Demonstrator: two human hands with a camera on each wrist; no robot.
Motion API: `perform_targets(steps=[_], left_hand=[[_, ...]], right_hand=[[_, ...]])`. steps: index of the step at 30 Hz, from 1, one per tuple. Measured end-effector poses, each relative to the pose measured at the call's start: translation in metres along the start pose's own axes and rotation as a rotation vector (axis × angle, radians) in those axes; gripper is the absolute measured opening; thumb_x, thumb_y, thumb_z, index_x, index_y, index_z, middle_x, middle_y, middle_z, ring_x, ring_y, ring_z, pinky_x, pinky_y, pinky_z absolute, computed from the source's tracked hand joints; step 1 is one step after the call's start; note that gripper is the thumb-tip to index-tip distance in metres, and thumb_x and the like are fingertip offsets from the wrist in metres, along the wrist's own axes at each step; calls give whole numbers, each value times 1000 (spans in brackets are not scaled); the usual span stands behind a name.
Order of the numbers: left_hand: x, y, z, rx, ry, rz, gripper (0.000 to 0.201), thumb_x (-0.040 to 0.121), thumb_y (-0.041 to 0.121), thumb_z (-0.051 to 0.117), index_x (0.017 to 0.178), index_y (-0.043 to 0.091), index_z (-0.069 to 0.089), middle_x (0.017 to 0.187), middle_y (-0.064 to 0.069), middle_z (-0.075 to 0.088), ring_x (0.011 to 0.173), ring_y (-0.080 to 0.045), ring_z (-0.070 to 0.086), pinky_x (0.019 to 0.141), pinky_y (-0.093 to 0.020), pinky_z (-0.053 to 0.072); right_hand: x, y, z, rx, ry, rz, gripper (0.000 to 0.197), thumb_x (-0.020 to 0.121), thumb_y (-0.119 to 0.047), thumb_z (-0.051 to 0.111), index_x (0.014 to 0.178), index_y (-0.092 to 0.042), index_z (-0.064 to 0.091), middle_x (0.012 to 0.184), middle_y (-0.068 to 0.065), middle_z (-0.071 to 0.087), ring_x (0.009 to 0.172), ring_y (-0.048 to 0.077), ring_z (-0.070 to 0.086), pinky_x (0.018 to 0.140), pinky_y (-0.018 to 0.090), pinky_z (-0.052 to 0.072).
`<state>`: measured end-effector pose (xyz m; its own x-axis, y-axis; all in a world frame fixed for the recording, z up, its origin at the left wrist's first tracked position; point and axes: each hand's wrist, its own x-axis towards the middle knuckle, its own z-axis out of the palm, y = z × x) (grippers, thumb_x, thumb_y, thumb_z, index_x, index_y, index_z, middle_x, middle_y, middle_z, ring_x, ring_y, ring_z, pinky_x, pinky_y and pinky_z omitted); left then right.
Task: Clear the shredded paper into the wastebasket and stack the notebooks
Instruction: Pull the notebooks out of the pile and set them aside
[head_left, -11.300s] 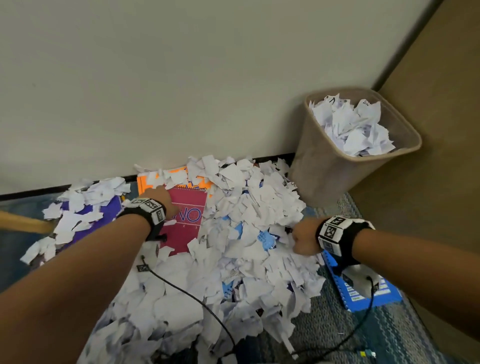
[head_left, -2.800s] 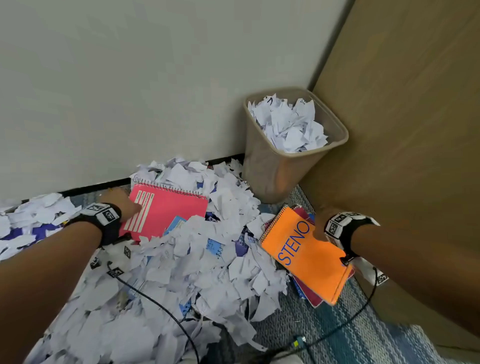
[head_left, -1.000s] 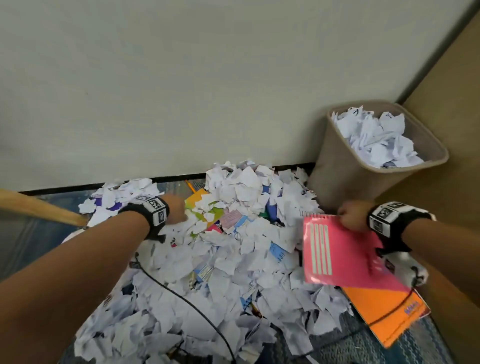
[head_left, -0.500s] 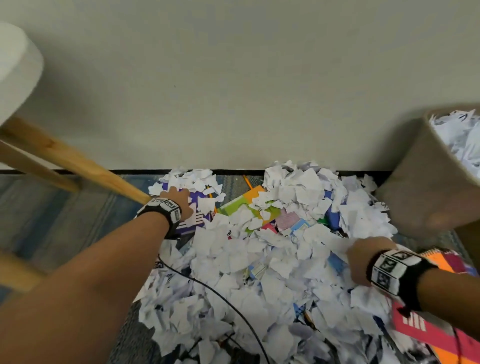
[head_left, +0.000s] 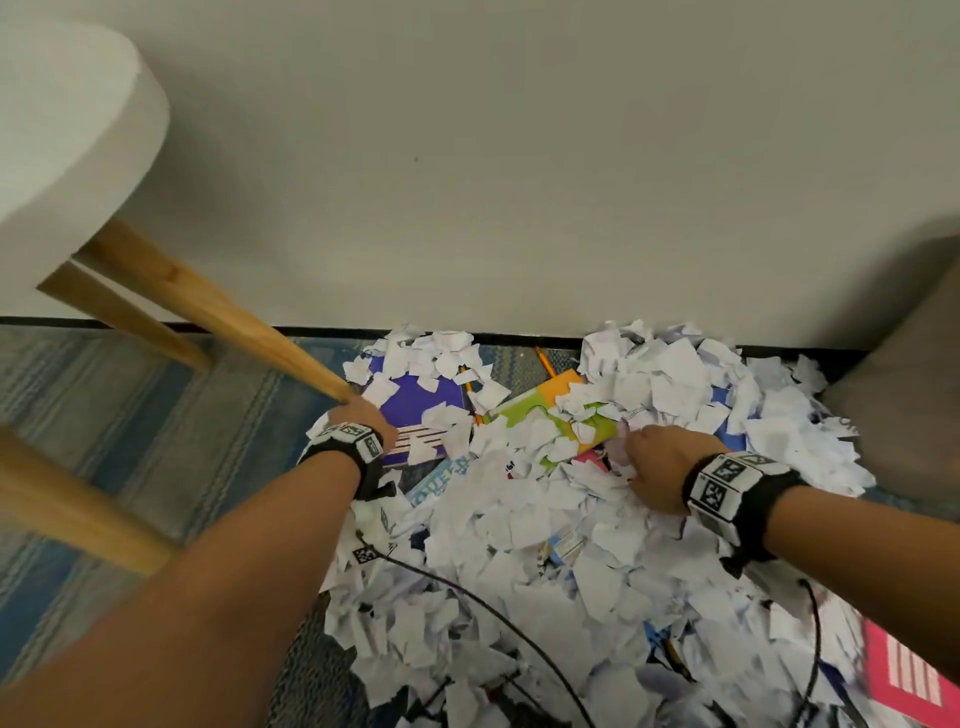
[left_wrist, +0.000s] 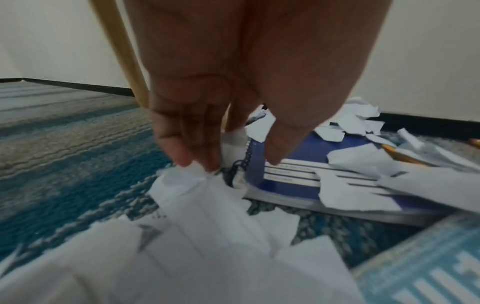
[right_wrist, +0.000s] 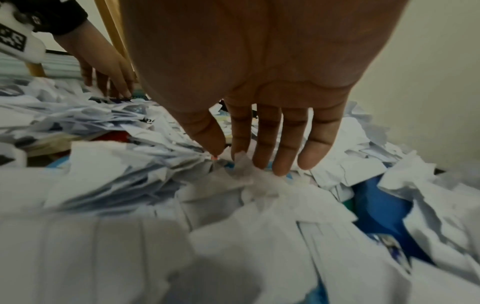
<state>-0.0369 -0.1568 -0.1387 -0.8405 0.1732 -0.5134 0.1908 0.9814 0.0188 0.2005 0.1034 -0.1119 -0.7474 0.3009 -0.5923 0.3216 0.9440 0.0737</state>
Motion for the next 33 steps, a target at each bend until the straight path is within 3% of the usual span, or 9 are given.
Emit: perform_targets(steps=[5,9,13,18,20,24,26,29,33], left_hand=[[11,-6,12,167,-94,-13,37,93,32,50,118,7,59,102,-10,59,89,-26,56,81,-32,48],[18,2,17,139,-116,-89,59,81,50,56,127,14,50,129,-10,54,116,-32,51,98,-39,45],[21,11,6,-31,-158,-149,61,68,38,72,121,11,55,124,-8,56,111,-30,55,99,-39,45],[-4,41,-38,-142,4,-8,25,84,27,57,99,8,62,106,-12,64,79,-25,56,68,-28,48],[-17,54,-52,-89,64,52,24,88,29,52,93,8,60,98,-12,62,78,-25,54,66,-29,44],[-42,75,-74,-101,105,102,33,95,17,44,113,-4,62,98,-16,58,89,-30,54,81,-34,44],[-56,82,-82,-73,104,148,31,96,16,43,113,-4,60,109,-19,61,95,-34,57,77,-33,42],[-82,93,-96,-51,118,193,33,98,31,43,118,4,43,106,-14,54,96,-34,55,73,-32,41],[-113,115,-124,35,251,370,34,89,15,46,122,10,38,107,-18,58,88,-33,53,72,-34,41]], right_hand=[[-4,9,16,-20,47,-24,47,93,-38,43,137,-22,42,132,6,46,118,27,52,90,37,48],[-2,11,20,-33,38,-29,41,94,-40,42,130,-22,48,129,6,44,114,24,50,85,35,48],[0,13,22,-38,39,-47,43,94,-43,40,132,-21,46,129,6,44,114,24,50,86,36,49],[-4,19,23,-21,53,-71,46,95,-44,38,134,-20,44,129,7,45,114,25,50,87,36,47],[-6,22,20,-10,42,-70,46,95,-45,37,132,-20,46,128,7,46,113,25,51,87,37,48],[-10,31,14,-7,20,-69,45,93,-47,40,128,-20,48,123,6,46,112,26,52,87,37,49],[-14,36,11,-2,25,-59,42,92,-46,43,125,-21,49,121,5,47,111,26,52,87,38,50],[-17,43,6,12,51,-57,38,89,-41,50,122,-22,50,121,5,48,108,25,53,85,39,52],[-23,51,-2,110,165,-51,46,87,-35,57,130,-23,43,127,5,48,110,25,53,83,37,51]])
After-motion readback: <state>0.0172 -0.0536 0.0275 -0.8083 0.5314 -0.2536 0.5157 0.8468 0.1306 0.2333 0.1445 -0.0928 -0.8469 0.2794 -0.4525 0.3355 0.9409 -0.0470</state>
